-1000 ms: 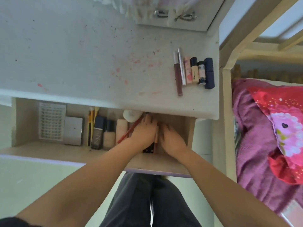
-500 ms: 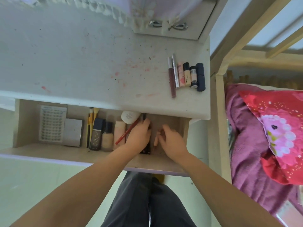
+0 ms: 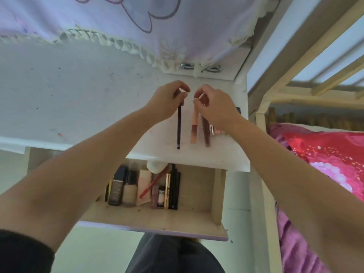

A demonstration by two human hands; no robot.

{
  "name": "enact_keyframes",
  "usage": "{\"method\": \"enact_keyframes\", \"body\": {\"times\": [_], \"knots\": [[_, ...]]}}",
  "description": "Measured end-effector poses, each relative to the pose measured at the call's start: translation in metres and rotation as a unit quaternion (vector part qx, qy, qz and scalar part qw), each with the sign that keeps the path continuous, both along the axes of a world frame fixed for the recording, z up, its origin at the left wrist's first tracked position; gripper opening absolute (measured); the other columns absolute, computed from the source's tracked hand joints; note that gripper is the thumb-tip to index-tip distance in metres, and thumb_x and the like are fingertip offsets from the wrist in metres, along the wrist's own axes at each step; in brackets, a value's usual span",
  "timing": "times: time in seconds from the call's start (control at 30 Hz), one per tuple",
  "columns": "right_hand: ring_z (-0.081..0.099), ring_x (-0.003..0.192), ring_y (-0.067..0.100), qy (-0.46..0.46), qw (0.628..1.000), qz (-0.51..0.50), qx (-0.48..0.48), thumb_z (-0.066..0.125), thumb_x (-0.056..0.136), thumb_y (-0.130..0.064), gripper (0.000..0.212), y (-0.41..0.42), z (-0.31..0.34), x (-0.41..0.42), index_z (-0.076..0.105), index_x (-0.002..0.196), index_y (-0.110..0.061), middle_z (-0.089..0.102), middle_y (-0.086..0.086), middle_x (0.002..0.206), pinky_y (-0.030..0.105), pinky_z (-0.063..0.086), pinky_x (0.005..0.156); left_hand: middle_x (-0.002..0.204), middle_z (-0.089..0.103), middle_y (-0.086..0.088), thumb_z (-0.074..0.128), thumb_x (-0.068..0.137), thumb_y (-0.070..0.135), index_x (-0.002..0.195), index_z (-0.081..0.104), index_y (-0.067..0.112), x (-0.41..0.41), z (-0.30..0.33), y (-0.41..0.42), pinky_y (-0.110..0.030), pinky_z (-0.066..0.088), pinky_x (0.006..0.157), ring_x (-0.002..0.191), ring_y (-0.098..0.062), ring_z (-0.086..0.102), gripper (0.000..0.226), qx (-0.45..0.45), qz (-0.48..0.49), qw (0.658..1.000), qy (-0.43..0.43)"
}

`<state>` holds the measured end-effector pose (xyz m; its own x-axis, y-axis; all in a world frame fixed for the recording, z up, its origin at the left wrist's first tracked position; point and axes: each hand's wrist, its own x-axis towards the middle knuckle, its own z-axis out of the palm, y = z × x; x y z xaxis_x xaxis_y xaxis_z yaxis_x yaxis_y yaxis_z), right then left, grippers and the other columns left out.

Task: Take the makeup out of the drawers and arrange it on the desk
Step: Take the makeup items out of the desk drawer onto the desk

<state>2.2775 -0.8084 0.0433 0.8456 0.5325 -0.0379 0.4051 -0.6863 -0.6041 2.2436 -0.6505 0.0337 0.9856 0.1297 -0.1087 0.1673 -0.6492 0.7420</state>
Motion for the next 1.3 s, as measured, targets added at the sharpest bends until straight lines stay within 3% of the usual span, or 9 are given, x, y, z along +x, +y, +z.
{"method": "enact_keyframes", "body": {"times": [0.17,0.4,0.57,0.67,0.8,0.9,1.0,1.17,1.3], "knots": [[0.057,0.091,0.026,-0.022,0.996,-0.018,-0.085,0.046,0.094,-0.029,0.021,0.008,-0.027,0.028,0.058,0.105,-0.015,0.067,0.003,0.091,0.042,0.044,0.086,0.087,0.064,-0.005,0.045,0.098,0.017,0.115,0.059,0.010,0.040,-0.028,-0.006,-0.012,0.037,0.058,0.071,-0.009,0.053,0.023,0.018,-0.011,0.999,0.027],[0.054,0.093,0.025,-0.055,0.995,-0.053,-0.068,0.046,0.095,-0.026,0.022,-0.005,-0.021,0.020,0.061,0.103,-0.013,0.066,0.001,0.091,0.039,0.040,0.082,0.113,0.059,-0.006,0.046,0.097,0.022,0.118,0.058,0.013,0.040,-0.037,-0.010,-0.024,0.045,0.076,0.091,-0.018,0.060,0.026,0.012,-0.010,0.999,0.029],[0.052,0.069,0.007,-0.029,0.997,0.013,0.076,0.050,0.095,-0.015,0.015,-0.026,-0.013,-0.057,0.063,0.099,-0.011,0.060,-0.003,0.081,0.014,0.042,0.068,0.082,0.059,0.006,0.045,0.097,0.017,0.099,0.058,0.017,-0.045,-0.016,-0.007,-0.011,0.042,0.064,0.068,-0.004,0.055,0.014,-0.032,-0.006,0.999,0.007],[0.056,0.075,0.006,0.076,0.994,0.079,0.029,0.048,0.096,-0.018,0.017,-0.038,-0.045,-0.126,0.063,0.104,-0.014,0.064,-0.003,0.089,0.016,0.045,0.072,0.074,0.057,0.010,0.048,0.096,0.017,0.094,0.056,0.024,-0.132,-0.032,-0.012,-0.013,0.042,0.059,0.063,-0.004,0.052,0.010,-0.037,-0.052,0.995,0.071],[0.059,0.100,0.022,0.187,0.972,0.079,-0.120,0.040,0.099,-0.025,0.032,-0.039,-0.106,-0.165,0.050,0.129,-0.020,0.060,0.006,0.119,0.033,0.048,0.082,0.099,0.064,0.003,0.046,0.096,0.024,0.109,0.062,0.018,-0.193,-0.096,-0.023,-0.024,0.044,0.073,0.087,-0.013,0.061,0.022,0.096,-0.147,0.977,0.117],[0.056,0.107,0.031,0.169,0.970,0.058,-0.167,0.040,0.098,-0.024,0.048,-0.027,-0.133,-0.162,0.030,0.145,-0.020,0.050,0.013,0.130,0.038,0.050,0.082,0.133,0.051,-0.012,0.047,0.094,0.017,0.139,0.043,0.013,-0.185,-0.132,-0.028,-0.039,0.045,0.089,0.116,-0.031,0.052,0.045,0.153,-0.113,0.972,0.136],[0.049,0.118,0.032,0.159,0.970,0.030,-0.179,0.041,0.097,-0.020,0.051,-0.015,-0.147,-0.158,0.026,0.146,-0.016,0.041,0.013,0.139,0.040,0.047,0.088,0.140,0.041,-0.015,0.046,0.093,0.016,0.148,0.027,0.016,-0.171,-0.149,-0.035,-0.041,0.048,0.082,0.123,-0.034,0.045,0.058,0.229,-0.121,0.955,0.143],[0.051,0.112,0.031,0.143,0.969,0.048,-0.197,0.043,0.095,-0.017,0.041,-0.015,-0.160,-0.163,0.041,0.136,-0.014,0.044,0.012,0.132,0.037,0.046,0.082,0.151,0.022,-0.015,0.040,0.094,0.015,0.146,0.026,0.014,-0.165,-0.143,-0.049,-0.039,0.042,0.091,0.133,-0.031,0.033,0.054,0.320,-0.170,0.920,0.150],[0.058,0.096,0.028,0.132,0.981,0.007,-0.138,0.043,0.098,-0.022,0.031,-0.025,-0.154,-0.173,0.045,0.127,-0.014,0.057,0.012,0.115,0.039,0.051,0.074,0.138,0.039,-0.013,0.040,0.095,0.013,0.136,0.038,0.010,-0.173,-0.140,-0.050,-0.035,0.041,0.083,0.120,-0.029,0.045,0.041,0.308,-0.106,0.937,0.128]]}}
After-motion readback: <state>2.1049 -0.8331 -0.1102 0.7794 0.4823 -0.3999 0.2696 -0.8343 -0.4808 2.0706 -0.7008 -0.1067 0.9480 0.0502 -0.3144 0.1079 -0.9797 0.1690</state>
